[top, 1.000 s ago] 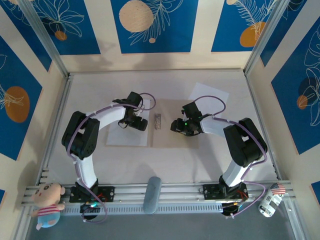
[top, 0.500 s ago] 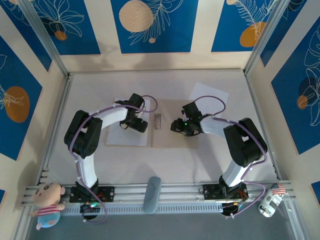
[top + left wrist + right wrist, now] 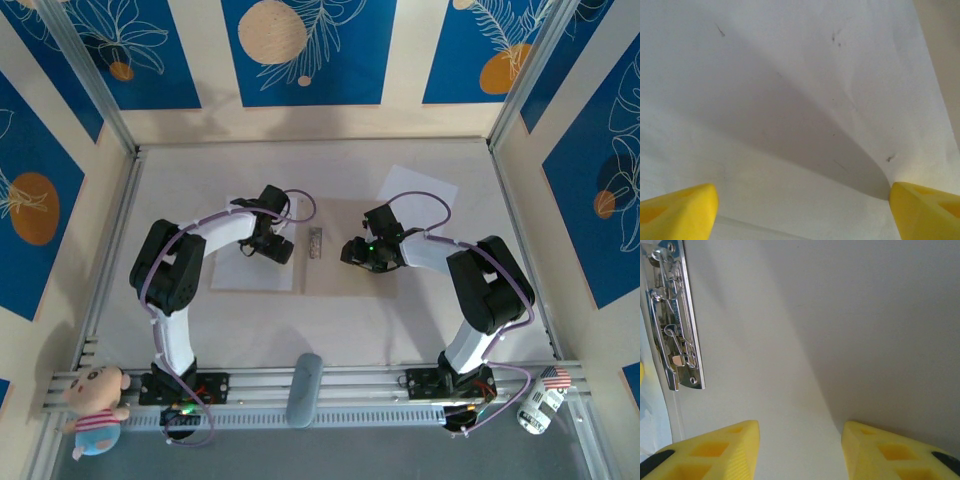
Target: Put the files into the folder
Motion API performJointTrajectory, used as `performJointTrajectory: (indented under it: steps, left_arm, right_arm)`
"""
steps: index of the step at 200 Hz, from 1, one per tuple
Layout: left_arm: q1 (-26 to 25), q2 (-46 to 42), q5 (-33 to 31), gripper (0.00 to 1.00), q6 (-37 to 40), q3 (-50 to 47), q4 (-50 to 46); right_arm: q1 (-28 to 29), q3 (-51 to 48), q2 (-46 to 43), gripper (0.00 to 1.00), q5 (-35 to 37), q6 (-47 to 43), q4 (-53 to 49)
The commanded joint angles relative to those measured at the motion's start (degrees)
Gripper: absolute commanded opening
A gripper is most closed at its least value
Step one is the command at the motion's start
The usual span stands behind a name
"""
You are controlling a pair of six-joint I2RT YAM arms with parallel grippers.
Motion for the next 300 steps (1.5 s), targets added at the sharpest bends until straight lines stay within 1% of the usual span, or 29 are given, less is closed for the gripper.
performJointTrajectory:
  steps: [1, 22, 34, 53, 88, 133, 154, 184, 217, 266, 300]
  left_arm:
    - [-0.2, 1.5, 2.8, 0.88, 1.9, 0.5, -2.2]
    - [-0.4, 1.7, 2.7, 0.88, 3.5, 0.2, -3.3]
    - [-0.5, 1.7, 1.5, 0.88, 4.3, 0.1, -4.2]
    - [-0.5, 1.8, -0.6, 0.88, 4.4, 0.3, -5.1]
    - [-0.4, 2.3, -2.0, 0.88, 3.9, 1.6, -5.8]
    - [0.1, 2.5, -4.1, 0.88, 5.6, 3.1, -7.0]
    - [0.2, 2.7, -3.4, 0.88, 6.1, 3.7, -7.3]
    - [0.2, 2.3, 0.4, 0.88, 6.2, 3.6, -7.1]
    - [0.0, 1.6, 2.1, 0.88, 5.8, 3.7, -7.0]
    - [0.1, -1.7, 3.4, 0.89, 2.5, 5.8, -7.3]
    - [0.2, -4.2, 3.0, 0.91, -1.9, 7.1, -6.0]
  right_arm:
    - [0.3, -0.5, 0.0, 0.49, 1.4, 0.2, -3.8]
    - [0.2, -0.5, 0.0, 0.49, 1.4, 0.3, -3.8]
    - [0.3, -0.5, -0.1, 0.49, 1.4, 0.3, -3.9]
    - [0.3, -0.5, -0.1, 0.49, 1.4, 0.4, -3.9]
    - [0.5, -0.4, -0.1, 0.49, 1.4, 0.4, -4.0]
    - [0.4, -0.5, -0.2, 0.49, 1.6, 0.4, -4.2]
    - [0.5, -0.5, -0.2, 0.49, 1.6, 0.4, -4.1]
    - [0.4, -0.5, -0.2, 0.49, 1.5, 0.4, -4.1]
    - [0.5, -0.3, -0.2, 0.49, 1.4, 0.5, -4.1]
    - [0.8, 0.1, -0.2, 0.49, 1.3, 0.5, -4.2]
    - [0.9, 0.6, -0.2, 0.49, 1.3, 0.3, -4.2]
